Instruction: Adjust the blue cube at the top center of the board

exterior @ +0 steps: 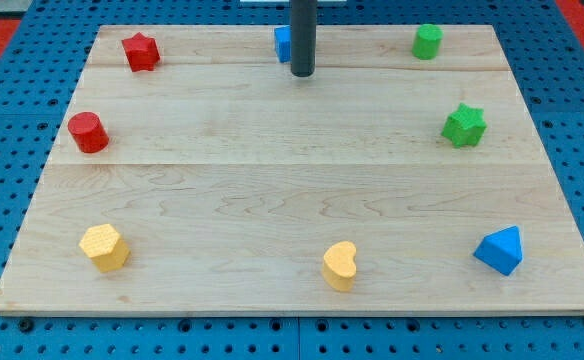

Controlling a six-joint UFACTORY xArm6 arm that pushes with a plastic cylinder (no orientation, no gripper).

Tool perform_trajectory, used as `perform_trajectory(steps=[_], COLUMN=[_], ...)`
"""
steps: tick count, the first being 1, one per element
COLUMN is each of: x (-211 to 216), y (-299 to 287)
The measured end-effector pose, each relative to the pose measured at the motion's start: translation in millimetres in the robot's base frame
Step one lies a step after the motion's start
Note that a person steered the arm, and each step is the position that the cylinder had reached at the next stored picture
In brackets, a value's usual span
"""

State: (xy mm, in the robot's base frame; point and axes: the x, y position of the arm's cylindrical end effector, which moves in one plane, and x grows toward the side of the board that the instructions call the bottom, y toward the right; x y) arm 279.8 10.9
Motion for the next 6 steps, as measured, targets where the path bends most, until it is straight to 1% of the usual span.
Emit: perform_trajectory(steps=[2, 3, 4, 5, 6], x=[-46, -25, -29, -83, -88], y=[-21, -12, 25, 88, 82])
